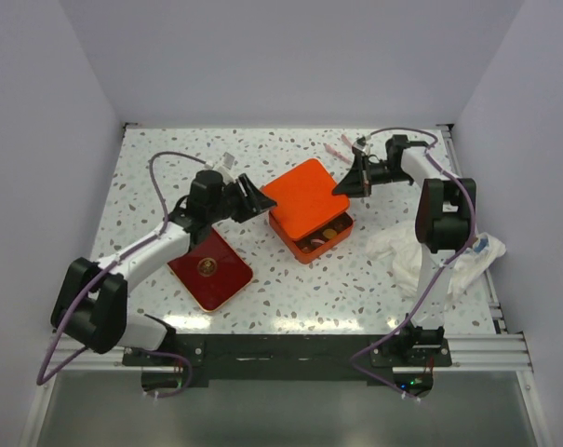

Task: Pack the cookies
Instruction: Pick up the box lid from the packing box.

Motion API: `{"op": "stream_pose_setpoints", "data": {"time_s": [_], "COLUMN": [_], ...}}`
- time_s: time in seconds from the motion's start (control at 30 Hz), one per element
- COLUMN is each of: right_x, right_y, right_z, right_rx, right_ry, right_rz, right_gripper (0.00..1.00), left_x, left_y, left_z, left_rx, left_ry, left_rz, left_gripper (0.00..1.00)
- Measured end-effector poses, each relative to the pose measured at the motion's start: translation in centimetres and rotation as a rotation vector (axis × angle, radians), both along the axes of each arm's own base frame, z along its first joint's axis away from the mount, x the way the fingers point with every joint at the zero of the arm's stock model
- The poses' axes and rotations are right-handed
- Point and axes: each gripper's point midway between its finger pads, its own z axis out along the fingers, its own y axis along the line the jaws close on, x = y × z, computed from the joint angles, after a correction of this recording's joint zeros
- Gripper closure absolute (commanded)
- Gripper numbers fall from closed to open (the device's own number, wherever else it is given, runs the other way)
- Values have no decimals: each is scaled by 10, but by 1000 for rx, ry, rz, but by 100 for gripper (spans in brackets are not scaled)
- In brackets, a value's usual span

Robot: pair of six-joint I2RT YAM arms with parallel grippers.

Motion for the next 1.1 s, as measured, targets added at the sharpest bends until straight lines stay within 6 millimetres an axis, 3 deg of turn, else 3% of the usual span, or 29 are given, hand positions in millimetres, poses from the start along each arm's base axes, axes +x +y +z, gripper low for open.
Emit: {"op": "stream_pose_setpoints", "data": {"time_s": [0.13, 0.4, 1.1], "right_x": [-7, -20, -20], "right_y": [1, 2, -3], "right_z": [-4, -7, -22], "right_rx": [-27, -81, -121], "right_ry": [-5, -23, -18], "right_rz": [20, 71, 89], "right_gripper": [100, 100, 100], "left_x": [0, -12, -23], "left_y": [23, 50, 57], "left_z": [6, -17, -35], "left_rx": [11, 53, 68], "left_ry": [-23, 31, 68], "left_rz": [52, 105, 113], "left_gripper": [45, 44, 44]}}
